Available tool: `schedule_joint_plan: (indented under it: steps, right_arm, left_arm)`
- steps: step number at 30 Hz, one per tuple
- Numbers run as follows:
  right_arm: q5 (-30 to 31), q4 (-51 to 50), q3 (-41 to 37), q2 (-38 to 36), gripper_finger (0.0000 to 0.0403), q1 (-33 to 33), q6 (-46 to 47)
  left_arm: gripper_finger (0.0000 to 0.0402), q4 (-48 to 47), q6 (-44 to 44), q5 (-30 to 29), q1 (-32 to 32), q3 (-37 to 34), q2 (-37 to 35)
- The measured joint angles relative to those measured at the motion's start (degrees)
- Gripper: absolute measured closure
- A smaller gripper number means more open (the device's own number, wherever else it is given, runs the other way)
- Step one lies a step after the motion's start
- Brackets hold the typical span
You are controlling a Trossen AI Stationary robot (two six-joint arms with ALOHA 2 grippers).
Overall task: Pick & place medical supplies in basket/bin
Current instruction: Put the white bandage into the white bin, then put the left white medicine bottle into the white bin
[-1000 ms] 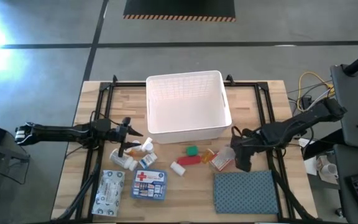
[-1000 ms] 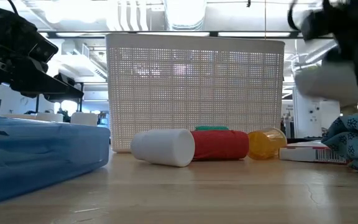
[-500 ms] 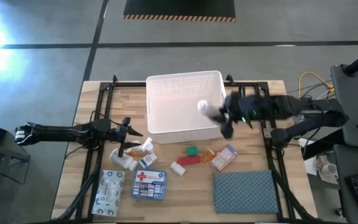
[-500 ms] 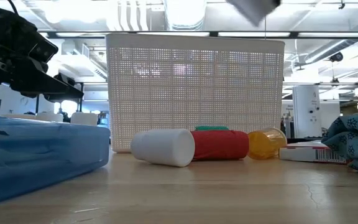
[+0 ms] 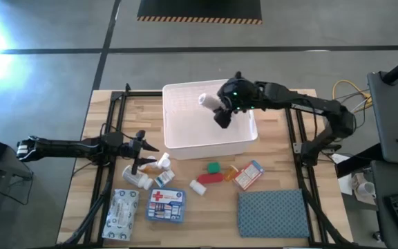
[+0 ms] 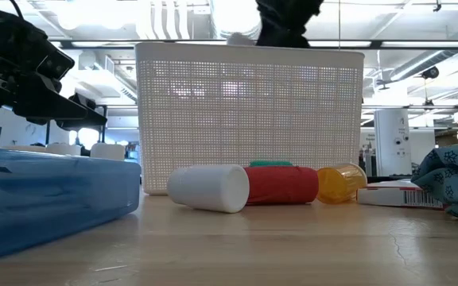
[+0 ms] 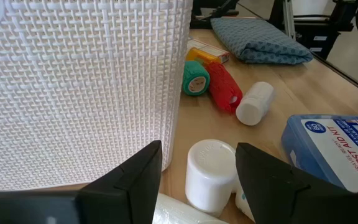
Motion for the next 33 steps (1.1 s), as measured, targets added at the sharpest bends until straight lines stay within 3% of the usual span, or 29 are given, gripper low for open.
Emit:
schedule_joint_plan:
  steps: [5,9,19,26,28,33]
  right_arm:
    - [2.1,-1.2,4.8,1.9,0.0075,1.9,-2.7]
    - [2.6,-1.5,6.9,0.4,0.0033,3.0,-4.5]
    - [2.9,-2.5,6.7,-8.8,0.0024,8.7,-2.1]
    - [8.4,-9.2,5.4,-13.2,0.0023,13.6,5.2]
    - [9.1,-13.3,5.4,-13.5,0.0023,14.8,7.8]
    - [13.7,-21.5,5.1,-13.7,0.0023,18.3,14.0]
  left_arm:
    - [0.0215,0.0,0.0,0.0,0.0,0.0,0.0]
    - [0.0215,0.0,0.0,0.0,0.0,0.0,0.0]
    - [0.0215,-0.2,0.0,-1.8,0.0,0.0,0.0]
    - [0.0215,-0.1,0.3,-3.8,0.0,0.0,0.1]
    - [0.0215,2.1,-9.6,-4.5,0.0,0.2,0.6]
    - [0.0215,11.2,-49.7,-6.2,0.0,1.6,0.6]
